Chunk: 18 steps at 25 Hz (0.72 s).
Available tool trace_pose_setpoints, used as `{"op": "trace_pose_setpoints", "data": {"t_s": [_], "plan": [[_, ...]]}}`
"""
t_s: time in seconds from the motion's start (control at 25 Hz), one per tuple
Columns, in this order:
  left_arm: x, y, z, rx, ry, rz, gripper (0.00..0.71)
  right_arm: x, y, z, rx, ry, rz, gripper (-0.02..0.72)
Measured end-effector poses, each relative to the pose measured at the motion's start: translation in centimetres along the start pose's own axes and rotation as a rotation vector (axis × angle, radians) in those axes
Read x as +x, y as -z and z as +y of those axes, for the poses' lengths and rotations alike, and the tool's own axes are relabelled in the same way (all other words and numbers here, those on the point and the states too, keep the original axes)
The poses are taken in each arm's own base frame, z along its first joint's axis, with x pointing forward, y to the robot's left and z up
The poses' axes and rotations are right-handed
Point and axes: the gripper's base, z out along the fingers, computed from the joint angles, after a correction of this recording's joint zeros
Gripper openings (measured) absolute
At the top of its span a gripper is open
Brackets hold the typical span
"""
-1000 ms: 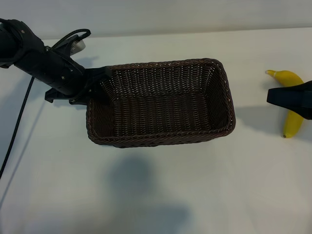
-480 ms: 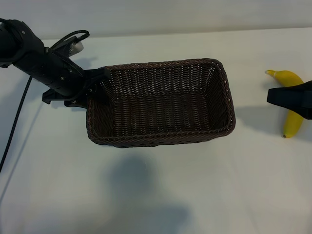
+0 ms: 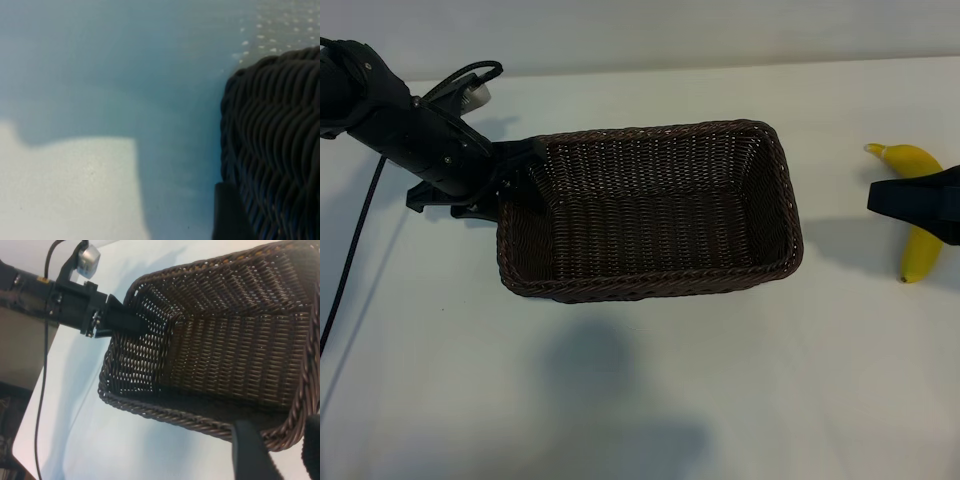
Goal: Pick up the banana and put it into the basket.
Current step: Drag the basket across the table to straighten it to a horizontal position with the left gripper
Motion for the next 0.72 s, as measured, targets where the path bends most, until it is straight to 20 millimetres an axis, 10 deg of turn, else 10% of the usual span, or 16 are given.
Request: {"op": "trace_pose_setpoints", "data": {"t_s": [0.72], "plan": [[0.4,1.7,-0.8,0.016,-0.038,-0.011,0.575,0.0,0.0,0.0,0.0,0.0,0.0,0.294]]}}
